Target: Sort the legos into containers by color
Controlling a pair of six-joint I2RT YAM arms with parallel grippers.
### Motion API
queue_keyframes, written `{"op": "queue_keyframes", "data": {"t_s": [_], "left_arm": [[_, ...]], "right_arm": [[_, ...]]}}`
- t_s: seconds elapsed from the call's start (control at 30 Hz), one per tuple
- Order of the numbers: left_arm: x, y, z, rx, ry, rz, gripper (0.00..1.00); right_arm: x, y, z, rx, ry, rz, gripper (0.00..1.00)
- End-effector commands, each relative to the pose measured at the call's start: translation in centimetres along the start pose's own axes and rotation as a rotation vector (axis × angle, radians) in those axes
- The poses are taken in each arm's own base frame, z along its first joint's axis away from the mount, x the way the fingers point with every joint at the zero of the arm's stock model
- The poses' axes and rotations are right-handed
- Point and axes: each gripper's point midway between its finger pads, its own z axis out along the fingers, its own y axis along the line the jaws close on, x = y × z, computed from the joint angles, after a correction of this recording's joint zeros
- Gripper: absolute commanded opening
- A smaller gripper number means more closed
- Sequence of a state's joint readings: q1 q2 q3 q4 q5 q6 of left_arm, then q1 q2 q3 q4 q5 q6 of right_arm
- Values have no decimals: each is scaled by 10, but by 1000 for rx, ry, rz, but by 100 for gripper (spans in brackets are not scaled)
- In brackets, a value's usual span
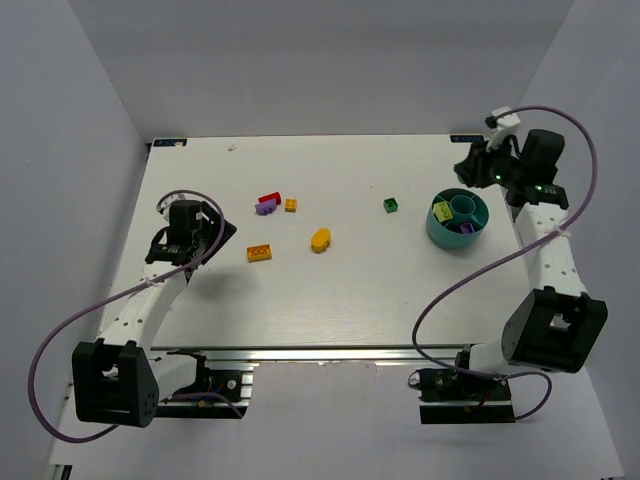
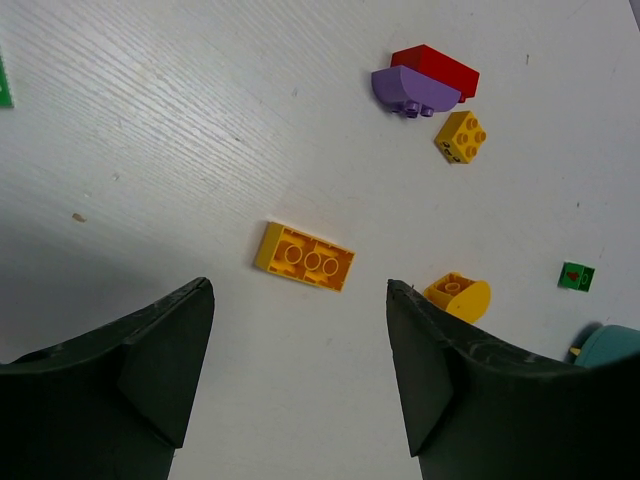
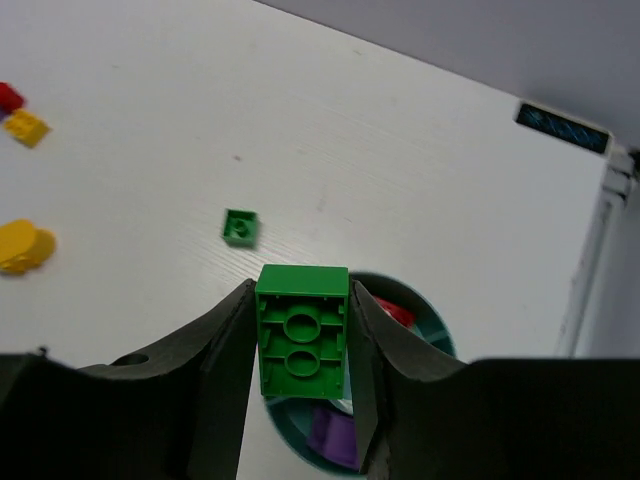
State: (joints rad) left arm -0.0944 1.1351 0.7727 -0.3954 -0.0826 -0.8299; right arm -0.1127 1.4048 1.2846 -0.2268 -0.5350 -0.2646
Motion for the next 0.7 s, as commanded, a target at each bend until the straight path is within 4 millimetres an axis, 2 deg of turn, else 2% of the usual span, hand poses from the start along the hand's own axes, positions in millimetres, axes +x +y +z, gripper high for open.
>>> {"op": "queue_keyframes", "data": {"t_s": [0.0, 0.1, 0.17, 0.3, 0.5, 0.67], "left_arm": [[-3, -7, 2, 43, -10, 4, 79], [-3, -7, 5, 47, -8, 5, 79], [-3, -8, 6, 50, -2, 10, 79], [-6, -8, 5, 47, -7, 18, 79], [-7, -5, 2, 40, -14, 9, 79], [-6, -2, -1, 33, -17, 1, 79]], "right_arm": [[17, -40, -16, 79, 33, 62, 0], [41, -67, -25, 145, 93, 150, 0], [63, -76, -21, 164, 150, 213, 0], [86, -92, -17, 213, 196, 279, 0], [108, -107, -7, 240, 235, 339, 3], [114, -118, 1, 254, 251, 347, 12]]}}
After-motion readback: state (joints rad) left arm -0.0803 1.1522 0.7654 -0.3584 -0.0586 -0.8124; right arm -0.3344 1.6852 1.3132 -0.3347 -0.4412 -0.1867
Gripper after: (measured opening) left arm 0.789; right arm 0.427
